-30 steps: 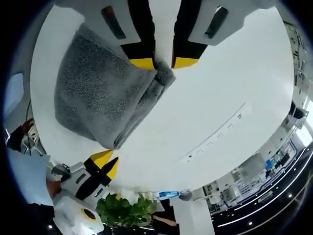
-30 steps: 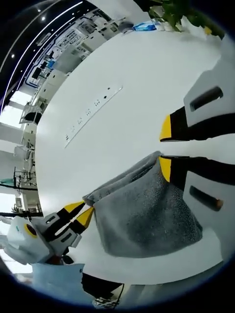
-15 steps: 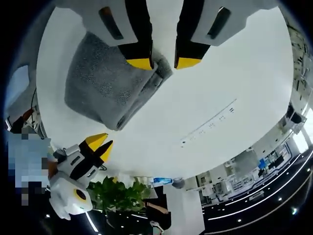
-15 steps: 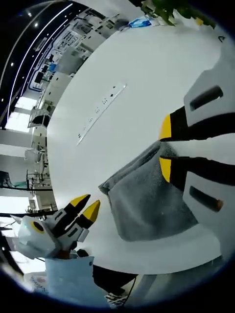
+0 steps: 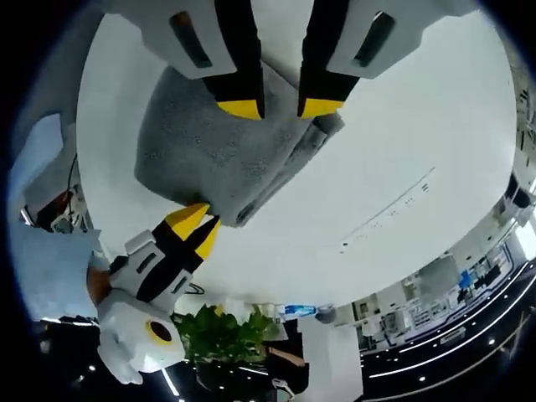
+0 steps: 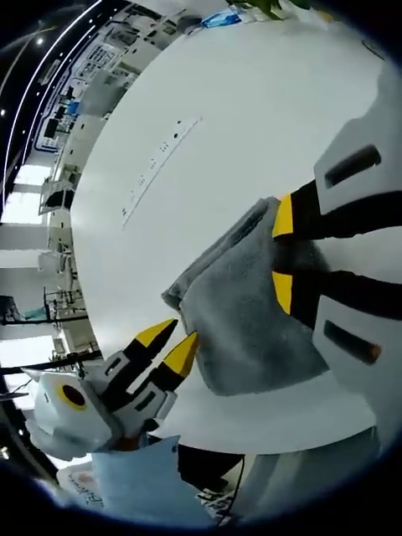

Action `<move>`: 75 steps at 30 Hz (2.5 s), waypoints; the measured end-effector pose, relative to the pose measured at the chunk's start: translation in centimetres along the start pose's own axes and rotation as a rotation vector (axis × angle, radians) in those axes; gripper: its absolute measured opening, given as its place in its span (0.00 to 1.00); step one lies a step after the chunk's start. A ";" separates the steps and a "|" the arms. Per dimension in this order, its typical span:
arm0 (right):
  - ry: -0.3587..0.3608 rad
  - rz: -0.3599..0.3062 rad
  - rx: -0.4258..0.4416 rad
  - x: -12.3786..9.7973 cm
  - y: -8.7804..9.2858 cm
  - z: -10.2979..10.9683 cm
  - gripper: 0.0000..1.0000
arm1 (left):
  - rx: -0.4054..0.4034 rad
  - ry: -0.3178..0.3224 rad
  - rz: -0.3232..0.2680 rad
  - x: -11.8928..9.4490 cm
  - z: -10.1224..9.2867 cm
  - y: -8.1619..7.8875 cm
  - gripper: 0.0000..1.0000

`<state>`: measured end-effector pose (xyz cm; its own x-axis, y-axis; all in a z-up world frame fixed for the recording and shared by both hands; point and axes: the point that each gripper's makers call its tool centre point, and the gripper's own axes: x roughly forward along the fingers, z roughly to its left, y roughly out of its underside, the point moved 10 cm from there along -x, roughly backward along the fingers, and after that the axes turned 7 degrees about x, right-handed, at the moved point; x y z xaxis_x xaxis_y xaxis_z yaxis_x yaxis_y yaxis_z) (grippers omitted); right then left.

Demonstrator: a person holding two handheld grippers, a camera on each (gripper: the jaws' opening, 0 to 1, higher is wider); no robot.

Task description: Fold the towel on the table until its edges align and the towel forms a compact rectangular stack.

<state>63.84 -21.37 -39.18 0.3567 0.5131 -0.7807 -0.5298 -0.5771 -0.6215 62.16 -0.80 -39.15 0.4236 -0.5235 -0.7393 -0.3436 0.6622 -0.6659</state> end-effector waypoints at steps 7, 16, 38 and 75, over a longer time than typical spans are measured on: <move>0.005 0.038 0.010 1.5 0.2 -0.6 0.19 | 0.010 0.017 0.057 1.8 -0.3 1.2 0.18; -0.012 0.052 0.038 1.7 0.6 -0.8 0.20 | -0.038 0.011 0.058 1.7 -0.2 1.5 0.18; -0.013 -0.046 0.022 -1.3 0.3 0.6 0.33 | -0.098 -0.052 -0.074 -1.9 -0.3 1.9 0.26; -0.003 -0.247 0.055 -5.1 3.8 4.9 0.76 | -0.117 -0.125 -0.323 -6.5 -4.8 2.9 0.56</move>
<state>56.24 -23.07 -37.22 0.4779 0.6365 -0.6054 -0.4679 -0.3989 -0.7887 54.36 1.94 -36.73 0.6228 -0.6213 -0.4755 -0.2660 0.4034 -0.8755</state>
